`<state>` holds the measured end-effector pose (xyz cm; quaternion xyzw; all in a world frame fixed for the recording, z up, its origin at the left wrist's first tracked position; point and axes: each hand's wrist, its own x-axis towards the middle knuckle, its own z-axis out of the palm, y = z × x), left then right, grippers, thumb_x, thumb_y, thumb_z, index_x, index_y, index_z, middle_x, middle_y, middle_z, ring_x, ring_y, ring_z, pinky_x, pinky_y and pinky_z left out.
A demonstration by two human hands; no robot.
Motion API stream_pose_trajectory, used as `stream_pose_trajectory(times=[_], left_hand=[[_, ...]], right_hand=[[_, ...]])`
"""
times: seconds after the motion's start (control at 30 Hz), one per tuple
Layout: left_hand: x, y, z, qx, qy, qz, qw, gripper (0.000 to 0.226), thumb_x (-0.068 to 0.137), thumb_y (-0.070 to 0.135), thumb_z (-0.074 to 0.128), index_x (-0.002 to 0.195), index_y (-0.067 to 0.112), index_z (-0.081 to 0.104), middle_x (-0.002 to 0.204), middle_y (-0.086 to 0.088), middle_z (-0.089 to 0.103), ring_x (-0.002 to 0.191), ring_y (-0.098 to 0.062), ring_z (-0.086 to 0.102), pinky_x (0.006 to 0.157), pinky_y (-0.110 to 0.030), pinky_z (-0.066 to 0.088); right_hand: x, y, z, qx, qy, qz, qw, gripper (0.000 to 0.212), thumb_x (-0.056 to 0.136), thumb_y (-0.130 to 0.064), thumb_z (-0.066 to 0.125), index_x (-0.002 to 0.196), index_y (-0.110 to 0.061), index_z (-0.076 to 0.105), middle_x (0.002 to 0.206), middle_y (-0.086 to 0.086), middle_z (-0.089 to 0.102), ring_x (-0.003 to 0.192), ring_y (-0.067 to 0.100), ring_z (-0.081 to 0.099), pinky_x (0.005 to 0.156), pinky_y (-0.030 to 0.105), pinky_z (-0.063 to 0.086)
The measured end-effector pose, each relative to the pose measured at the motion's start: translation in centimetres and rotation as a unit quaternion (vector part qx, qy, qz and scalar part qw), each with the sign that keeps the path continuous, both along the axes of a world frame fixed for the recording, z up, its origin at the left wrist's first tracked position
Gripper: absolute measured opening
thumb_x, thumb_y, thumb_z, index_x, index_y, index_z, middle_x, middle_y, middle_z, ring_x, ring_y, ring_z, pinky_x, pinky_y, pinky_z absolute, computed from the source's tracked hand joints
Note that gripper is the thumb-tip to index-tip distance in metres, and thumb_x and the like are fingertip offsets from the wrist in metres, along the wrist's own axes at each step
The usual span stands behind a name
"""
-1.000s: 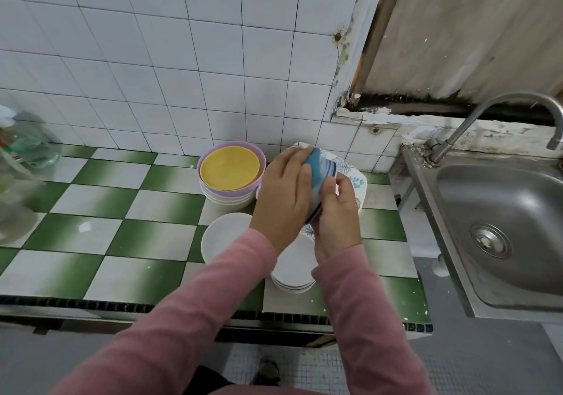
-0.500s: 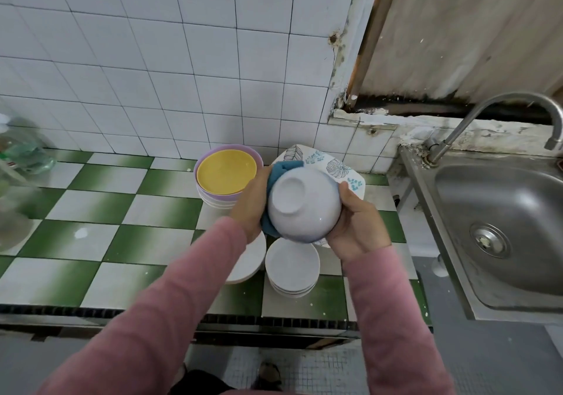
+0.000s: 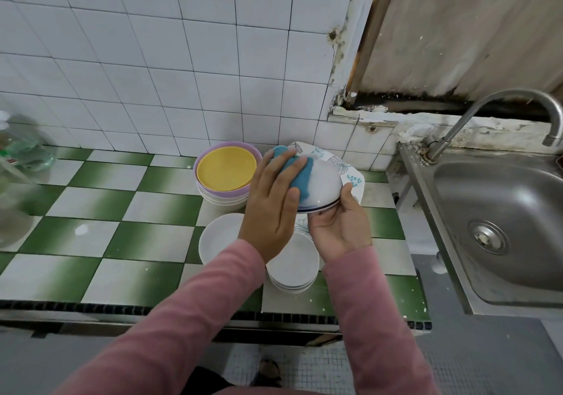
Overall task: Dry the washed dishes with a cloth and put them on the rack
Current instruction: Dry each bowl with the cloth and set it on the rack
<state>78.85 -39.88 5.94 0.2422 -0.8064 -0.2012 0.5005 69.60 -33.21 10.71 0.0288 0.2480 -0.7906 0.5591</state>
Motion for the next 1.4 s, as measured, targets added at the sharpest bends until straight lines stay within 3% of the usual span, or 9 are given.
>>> stream_pose_trajectory(times=[0.13, 0.27, 0.47, 0.73, 0.87, 1.03, 1.13, 1.23, 1.4], left_hand=[[1.3, -0.7, 0.4, -0.127, -0.067, -0.023, 0.989, 0.051, 0.1, 0.044, 0.042, 0.137, 0.009, 0.046, 0.144, -0.017, 0.045, 0.14, -0.044, 0.032, 0.116, -0.054, 0.027], [2.0, -1.5, 0.9, -0.181, -0.082, -0.015, 0.98, 0.062, 0.087, 0.049, 0.069, 0.133, 0.011, 0.049, 0.137, -0.018, 0.053, 0.135, -0.044, 0.04, 0.113, -0.054, 0.035], [1.8, -1.9, 1.6, -0.219, -0.097, -0.011, 0.971, 0.056, 0.09, 0.049, 0.066, 0.131, 0.013, 0.055, 0.131, -0.015, 0.06, 0.126, -0.039, 0.051, 0.11, -0.046, 0.041], [1.4, -1.6, 3.2, 0.164, 0.022, -0.016, 0.986, 0.032, 0.087, 0.039, 0.071, 0.116, 0.028, 0.065, 0.108, 0.011, 0.068, 0.097, -0.005, 0.062, 0.087, -0.02, 0.049], [1.1, -2.1, 2.5, 0.328, 0.013, -0.027, 0.944, 0.026, 0.088, 0.039, 0.07, 0.112, 0.03, 0.069, 0.095, 0.016, 0.067, 0.089, -0.003, 0.06, 0.078, -0.016, 0.044], [1.1, -2.3, 2.3, 0.37, 0.001, -0.068, 0.927, 0.032, 0.098, 0.033, 0.056, 0.129, 0.028, 0.06, 0.113, 0.011, 0.066, 0.099, 0.004, 0.059, 0.086, -0.012, 0.045], [0.7, -2.0, 2.3, 0.408, 0.06, -0.018, 0.911, 0.022, 0.098, 0.046, 0.048, 0.112, 0.036, 0.061, 0.102, 0.004, 0.068, 0.092, -0.01, 0.062, 0.089, -0.036, 0.051], [0.3, -1.6, 1.6, 0.239, 0.057, 0.11, 0.963, 0.04, 0.096, 0.061, 0.039, 0.135, 0.053, 0.044, 0.149, -0.002, 0.047, 0.141, -0.024, 0.037, 0.117, -0.049, 0.027], [-1.4, 1.0, -1.0, -0.067, -0.205, 0.103, 0.971, 0.058, 0.104, 0.052, 0.021, 0.154, 0.022, 0.024, 0.163, -0.007, 0.009, 0.151, -0.032, 0.009, 0.122, -0.05, 0.007]], right_hand=[[-0.3, 0.3, 0.1, 0.0, 0.011, 0.038, 0.999, 0.049, 0.106, -0.032, 0.034, 0.143, -0.002, 0.047, 0.125, 0.019, 0.065, 0.1, 0.029, 0.069, 0.079, 0.043, 0.061], [-0.3, 0.5, 0.2, 0.011, 0.019, 0.061, 0.998, 0.044, 0.107, -0.026, 0.034, 0.142, -0.003, 0.048, 0.115, 0.019, 0.07, 0.086, 0.03, 0.074, 0.064, 0.042, 0.062], [-1.3, 0.5, -0.4, 0.009, 0.004, 0.054, 0.999, 0.038, 0.104, -0.017, 0.041, 0.135, 0.003, 0.052, 0.103, 0.02, 0.072, 0.081, 0.032, 0.074, 0.063, 0.037, 0.062], [-2.5, 0.5, -2.4, 0.268, 0.254, 0.246, 0.896, 0.059, 0.079, -0.074, 0.054, 0.107, -0.022, 0.059, 0.079, 0.002, 0.054, 0.066, 0.017, 0.046, 0.056, 0.027, 0.037], [-1.9, 0.7, -2.7, 0.209, 0.146, 0.261, 0.931, 0.063, 0.077, -0.074, 0.056, 0.114, -0.024, 0.064, 0.113, 0.011, 0.071, 0.104, 0.036, 0.065, 0.09, 0.055, 0.052], [-1.4, 1.2, -3.7, 0.111, 0.009, 0.259, 0.96, 0.072, 0.078, -0.058, 0.066, 0.133, -0.013, 0.056, 0.124, 0.025, 0.065, 0.11, 0.052, 0.062, 0.085, 0.066, 0.05], [-1.8, 0.9, -5.0, 0.08, -0.031, 0.257, 0.963, 0.08, 0.077, -0.061, 0.07, 0.141, -0.017, 0.052, 0.139, 0.024, 0.055, 0.127, 0.051, 0.049, 0.098, 0.065, 0.044], [-1.1, 0.3, -5.4, 0.07, -0.037, 0.206, 0.975, 0.077, 0.076, -0.065, 0.065, 0.136, -0.017, 0.056, 0.134, 0.021, 0.06, 0.119, 0.044, 0.057, 0.1, 0.06, 0.045], [1.4, -0.9, -5.1, 0.055, 0.014, 0.131, 0.99, 0.063, 0.085, -0.064, 0.05, 0.132, -0.024, 0.062, 0.131, 0.01, 0.065, 0.125, 0.03, 0.057, 0.111, 0.046, 0.04]])
